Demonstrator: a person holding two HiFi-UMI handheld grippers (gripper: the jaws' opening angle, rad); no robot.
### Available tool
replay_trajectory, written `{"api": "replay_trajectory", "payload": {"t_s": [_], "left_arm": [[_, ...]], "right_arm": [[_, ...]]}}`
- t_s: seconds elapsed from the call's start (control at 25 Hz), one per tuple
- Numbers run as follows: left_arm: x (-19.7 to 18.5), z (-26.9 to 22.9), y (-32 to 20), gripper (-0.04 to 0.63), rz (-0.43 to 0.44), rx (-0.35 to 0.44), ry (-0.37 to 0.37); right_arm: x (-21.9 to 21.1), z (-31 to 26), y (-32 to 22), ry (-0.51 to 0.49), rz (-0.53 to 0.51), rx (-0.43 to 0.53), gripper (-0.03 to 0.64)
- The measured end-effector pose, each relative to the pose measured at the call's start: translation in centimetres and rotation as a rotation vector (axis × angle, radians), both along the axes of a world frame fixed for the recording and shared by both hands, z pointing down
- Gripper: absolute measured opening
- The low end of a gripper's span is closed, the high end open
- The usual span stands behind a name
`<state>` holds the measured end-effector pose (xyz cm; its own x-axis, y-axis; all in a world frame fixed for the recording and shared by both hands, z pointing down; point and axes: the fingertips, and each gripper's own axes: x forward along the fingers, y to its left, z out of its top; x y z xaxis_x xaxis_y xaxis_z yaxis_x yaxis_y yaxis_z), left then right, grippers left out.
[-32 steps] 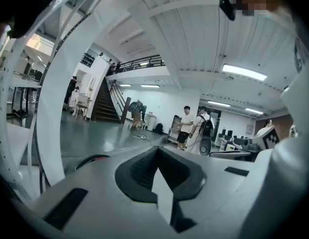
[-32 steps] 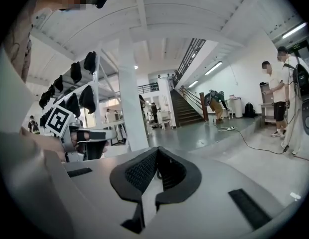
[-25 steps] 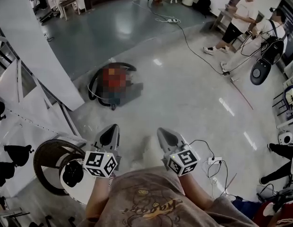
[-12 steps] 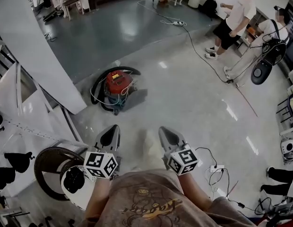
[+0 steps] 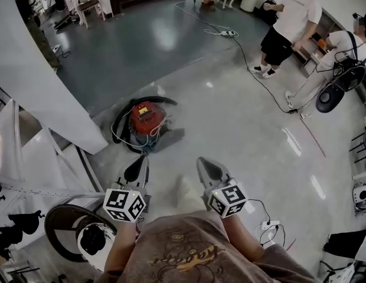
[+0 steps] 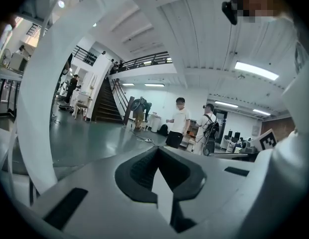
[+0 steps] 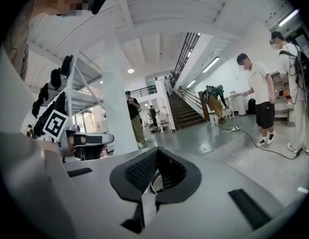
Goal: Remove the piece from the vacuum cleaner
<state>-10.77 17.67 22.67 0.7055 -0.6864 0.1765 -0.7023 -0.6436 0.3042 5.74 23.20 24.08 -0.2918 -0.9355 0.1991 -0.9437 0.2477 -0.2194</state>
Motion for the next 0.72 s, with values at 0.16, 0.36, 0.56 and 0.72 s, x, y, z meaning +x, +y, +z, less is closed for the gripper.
{"api": "replay_trajectory", "payload": {"t_s": [0.16,0.36,0.56,0.72], "left_arm": [[2.2,-0.8,-4.5,0.002,-0.039,0.005,0.008],[4.9,-1.5,-9.3,0.002,-0.089,0.011,0.017],[6.5,-2.0,-12.1,0.002,-0.133,0.011,0.025],[6.4,-2.4,-13.2,0.002,-0.16,0.02,0.014]], "right_arm": [[2.6,-0.6,-4.8,0.008,-0.036,-0.005,0.0],[5.5,-1.7,-10.2,0.027,-0.094,0.009,0.0],[7.1,-2.3,-13.7,0.024,-0.144,0.025,0.0],[7.1,-2.7,-15.5,0.005,-0.163,0.04,0.0]]}}
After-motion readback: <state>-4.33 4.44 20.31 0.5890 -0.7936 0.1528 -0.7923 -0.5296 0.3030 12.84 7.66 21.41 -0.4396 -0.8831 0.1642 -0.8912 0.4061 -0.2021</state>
